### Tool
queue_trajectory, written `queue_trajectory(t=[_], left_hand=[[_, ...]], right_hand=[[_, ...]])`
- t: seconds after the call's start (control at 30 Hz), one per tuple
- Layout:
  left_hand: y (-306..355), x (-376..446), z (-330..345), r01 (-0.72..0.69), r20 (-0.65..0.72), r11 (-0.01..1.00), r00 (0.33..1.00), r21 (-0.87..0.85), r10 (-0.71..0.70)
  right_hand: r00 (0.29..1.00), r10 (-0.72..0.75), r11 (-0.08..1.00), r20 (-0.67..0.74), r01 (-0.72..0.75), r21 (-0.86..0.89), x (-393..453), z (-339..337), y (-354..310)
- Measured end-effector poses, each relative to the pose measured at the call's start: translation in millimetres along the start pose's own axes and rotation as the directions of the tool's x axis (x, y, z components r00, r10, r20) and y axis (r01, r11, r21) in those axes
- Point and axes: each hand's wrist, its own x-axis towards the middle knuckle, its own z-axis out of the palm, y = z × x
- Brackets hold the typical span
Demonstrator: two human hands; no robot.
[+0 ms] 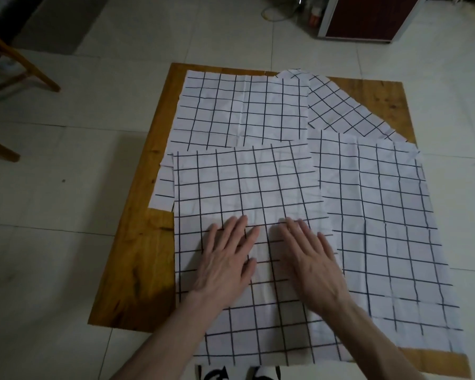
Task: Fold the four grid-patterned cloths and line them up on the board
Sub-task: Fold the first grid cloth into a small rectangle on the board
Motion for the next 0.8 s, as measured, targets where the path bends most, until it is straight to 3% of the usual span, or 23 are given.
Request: queue_trajectory(t=[0.23, 0.47, 0.6, 0.7, 0.8], left_hand=[[-25, -15, 3, 0.053, -0.035, 0.998, 0.998, 0.036, -0.052], [-51, -26, -1, 0.051, -0.052, 0.997, 0.997, 0.049, -0.049], [-48, -25, -7, 0.024, -0.154, 0.999, 0.988, 0.024, -0.02], [-46, -24, -7, 0.001, -0.262, 1.0, 0.965, -0.025, -0.008], [-46, -23, -11, -0.012, -0.274, 0.999, 0.962, -0.033, 0.003]], right_hand=[[0.995, 0.021, 1.0, 0.096, -0.02, -0.021, 9, 1, 10], [0.996, -0.032, 0.999, -0.078, 0.029, -0.041, 12, 0, 11], [0.96, -0.151, 0.989, -0.236, 0.144, -0.045, 15, -7, 8], [0.938, -0.192, 0.981, -0.288, 0.187, -0.047, 17, -11, 8], [0.919, -0.226, 0.974, -0.323, 0.216, -0.069, 18, -14, 10]])
